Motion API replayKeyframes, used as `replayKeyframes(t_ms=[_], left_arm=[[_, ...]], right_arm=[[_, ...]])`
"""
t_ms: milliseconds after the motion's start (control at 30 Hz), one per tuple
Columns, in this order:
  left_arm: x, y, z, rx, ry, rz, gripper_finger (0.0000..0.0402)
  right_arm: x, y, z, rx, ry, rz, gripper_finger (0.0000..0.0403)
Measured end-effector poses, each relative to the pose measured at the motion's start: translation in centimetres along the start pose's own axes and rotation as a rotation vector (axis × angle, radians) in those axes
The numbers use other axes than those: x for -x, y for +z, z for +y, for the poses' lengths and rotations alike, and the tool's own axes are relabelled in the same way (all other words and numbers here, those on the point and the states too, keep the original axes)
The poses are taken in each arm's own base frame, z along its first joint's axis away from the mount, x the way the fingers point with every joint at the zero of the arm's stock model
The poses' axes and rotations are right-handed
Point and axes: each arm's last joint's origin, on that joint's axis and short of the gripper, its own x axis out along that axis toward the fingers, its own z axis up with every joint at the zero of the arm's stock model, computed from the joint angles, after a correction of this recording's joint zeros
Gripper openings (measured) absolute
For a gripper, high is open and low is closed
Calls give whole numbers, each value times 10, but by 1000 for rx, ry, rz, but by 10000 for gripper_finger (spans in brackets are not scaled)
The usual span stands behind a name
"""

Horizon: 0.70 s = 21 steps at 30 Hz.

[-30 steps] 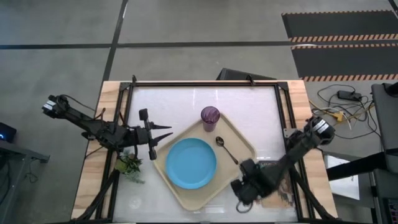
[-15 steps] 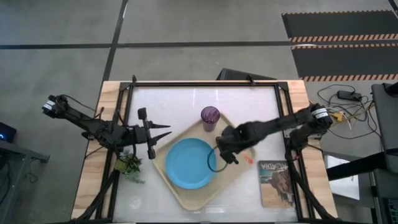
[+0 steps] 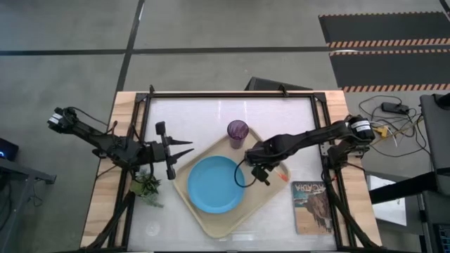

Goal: Pick and place plate/cup/fork/spoon on tray
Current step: Put the orange fork on the right side of the black spoon

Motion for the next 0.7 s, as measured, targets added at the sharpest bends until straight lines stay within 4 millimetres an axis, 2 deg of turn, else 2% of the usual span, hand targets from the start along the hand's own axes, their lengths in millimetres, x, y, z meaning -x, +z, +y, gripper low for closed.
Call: replayKeyframes(t_ms=[400, 700], left_arm=[[0, 0, 0, 0, 0, 0, 77], [0, 0, 0, -1, 0, 0, 77]], right_arm=[[-39, 12, -24, -15, 66, 2, 9], [-50, 20, -37, -17, 94, -10, 9]])
